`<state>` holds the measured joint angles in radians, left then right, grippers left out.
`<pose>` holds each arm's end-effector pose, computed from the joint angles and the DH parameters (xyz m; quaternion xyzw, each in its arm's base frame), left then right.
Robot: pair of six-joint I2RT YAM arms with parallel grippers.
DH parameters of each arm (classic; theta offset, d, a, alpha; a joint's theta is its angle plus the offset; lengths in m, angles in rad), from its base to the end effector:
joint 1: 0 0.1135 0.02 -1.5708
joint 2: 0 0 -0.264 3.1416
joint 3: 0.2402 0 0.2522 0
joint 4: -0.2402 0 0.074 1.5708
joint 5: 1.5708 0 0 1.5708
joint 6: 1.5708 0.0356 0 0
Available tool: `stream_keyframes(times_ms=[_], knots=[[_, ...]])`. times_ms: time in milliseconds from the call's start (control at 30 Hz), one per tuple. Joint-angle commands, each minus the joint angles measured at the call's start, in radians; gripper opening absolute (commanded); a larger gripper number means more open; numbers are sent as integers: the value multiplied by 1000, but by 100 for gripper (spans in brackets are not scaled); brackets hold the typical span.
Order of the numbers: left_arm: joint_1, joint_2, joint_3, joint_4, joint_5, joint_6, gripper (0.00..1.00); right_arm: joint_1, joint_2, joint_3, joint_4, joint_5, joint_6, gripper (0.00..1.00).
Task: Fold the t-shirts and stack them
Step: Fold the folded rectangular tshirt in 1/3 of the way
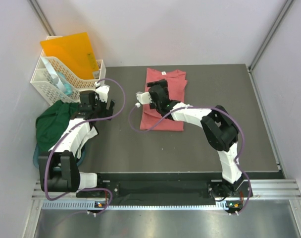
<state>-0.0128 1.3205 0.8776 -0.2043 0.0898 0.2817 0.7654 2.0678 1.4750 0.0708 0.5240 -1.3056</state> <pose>0.2889 -0.0069 0.2525 0.1510 0.8817 0.0198 0.4465 0.3537 0.3152 0.2062 -0.6530 0.5380 -0.3451 0.4062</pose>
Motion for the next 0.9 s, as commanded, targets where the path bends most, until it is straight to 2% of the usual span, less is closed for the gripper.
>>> stream_keyframes(times_ms=[0, 67, 133, 167, 200, 233, 267, 333, 367, 467, 600, 633, 667, 733, 800, 867], knots=[[7, 2, 24, 3, 30, -22, 94, -26, -3, 27, 274, 140, -60, 100], [7, 3, 32, -9, 40, -6, 94, -44, -11, 53, 250, 159, -37, 100], [5, 2, 43, -45, 80, 37, 95, -63, -58, 125, 9, 86, 64, 100], [7, -12, 43, -53, 103, 94, 95, -69, -78, 175, -153, 29, 210, 100], [5, -23, 40, -64, 132, 137, 95, -77, -118, 255, -424, -36, 273, 100], [7, -35, 32, -85, 224, 195, 94, -87, -136, 289, -559, -185, 320, 100], [7, -64, 6, -92, 269, 315, 95, -90, -155, 304, -659, -237, 377, 100], [7, -95, -34, -86, 406, 428, 94, -95, -216, 265, -819, -322, 423, 100], [5, -124, -75, -72, 450, 527, 95, -101, -256, 242, -853, -340, 465, 100], [-2, -136, -129, -46, 562, 663, 95, -146, -333, 115, -891, -393, 537, 100], [-39, -72, -121, -43, 625, 709, 94, -236, -360, 53, -969, -530, 566, 97], [-52, -34, -97, -43, 616, 705, 94, -277, -351, 63, -997, -642, 566, 96], [-76, -15, -83, -41, 587, 696, 94, -291, -316, 76, -1023, -682, 551, 93], [-98, 41, -36, -40, 533, 692, 94, -314, -272, 91, -1036, -726, 533, 91], [-133, 72, 9, -32, 428, 650, 94, -330, -219, 99, -982, -751, 519, 88], [-153, 103, 86, -76, 383, 643, 94, -350, -181, 105, -947, -794, 503, 88]])
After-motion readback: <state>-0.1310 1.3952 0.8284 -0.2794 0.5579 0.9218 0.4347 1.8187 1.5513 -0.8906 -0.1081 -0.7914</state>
